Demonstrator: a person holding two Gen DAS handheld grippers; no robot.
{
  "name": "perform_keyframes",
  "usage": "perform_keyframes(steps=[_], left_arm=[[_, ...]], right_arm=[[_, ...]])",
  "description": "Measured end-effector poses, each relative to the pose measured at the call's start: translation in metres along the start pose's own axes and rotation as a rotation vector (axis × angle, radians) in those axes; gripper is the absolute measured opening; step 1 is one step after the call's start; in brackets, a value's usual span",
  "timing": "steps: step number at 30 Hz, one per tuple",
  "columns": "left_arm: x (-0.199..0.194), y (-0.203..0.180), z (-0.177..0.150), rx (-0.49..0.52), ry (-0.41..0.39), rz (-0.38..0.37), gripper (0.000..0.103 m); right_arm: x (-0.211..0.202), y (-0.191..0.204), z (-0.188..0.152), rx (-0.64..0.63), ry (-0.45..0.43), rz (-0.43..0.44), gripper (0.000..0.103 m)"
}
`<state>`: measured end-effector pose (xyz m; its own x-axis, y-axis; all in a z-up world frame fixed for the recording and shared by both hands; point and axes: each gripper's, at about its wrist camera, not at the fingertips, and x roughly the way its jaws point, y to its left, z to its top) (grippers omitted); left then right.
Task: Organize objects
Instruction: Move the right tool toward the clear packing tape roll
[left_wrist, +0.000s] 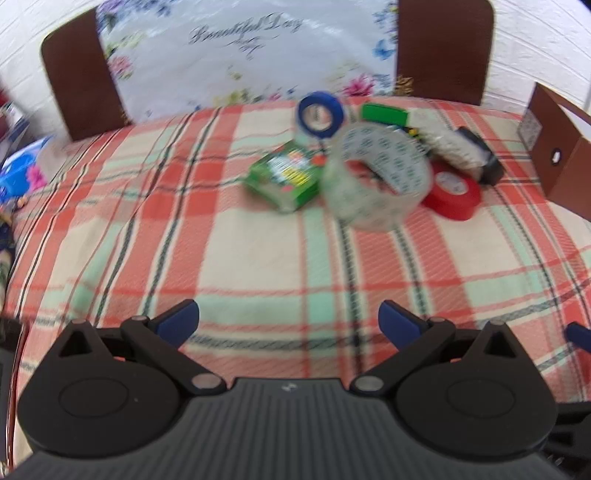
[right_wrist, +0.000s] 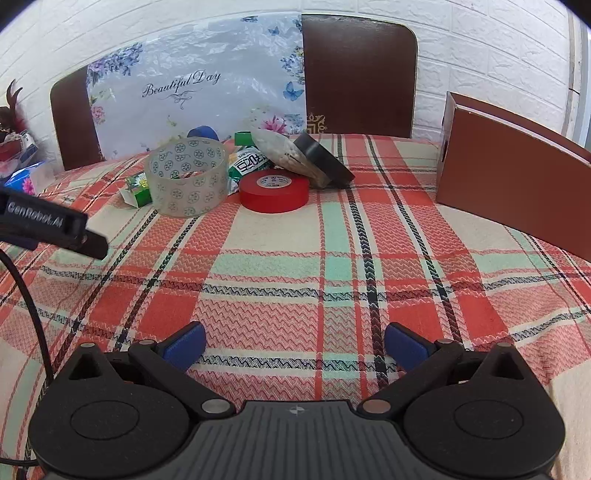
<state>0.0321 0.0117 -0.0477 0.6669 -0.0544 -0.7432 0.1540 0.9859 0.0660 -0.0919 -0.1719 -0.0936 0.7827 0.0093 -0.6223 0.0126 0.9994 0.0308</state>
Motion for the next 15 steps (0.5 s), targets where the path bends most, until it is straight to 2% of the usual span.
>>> perform_keyframes(steps=[7, 15], left_arm=[[0.002, -0.014, 0.006, 0.024, -0.004, 0.01, 0.103], [0.007, -0.014, 0.008, 0.014, 0.012, 0.024, 0.103]], right_arm=[[0.001, -0.001, -0.001, 0.0, -0.006, 0.007, 0.102], [0.003, 0.002, 0.002, -0.022, -0.007, 0.003, 0.102]])
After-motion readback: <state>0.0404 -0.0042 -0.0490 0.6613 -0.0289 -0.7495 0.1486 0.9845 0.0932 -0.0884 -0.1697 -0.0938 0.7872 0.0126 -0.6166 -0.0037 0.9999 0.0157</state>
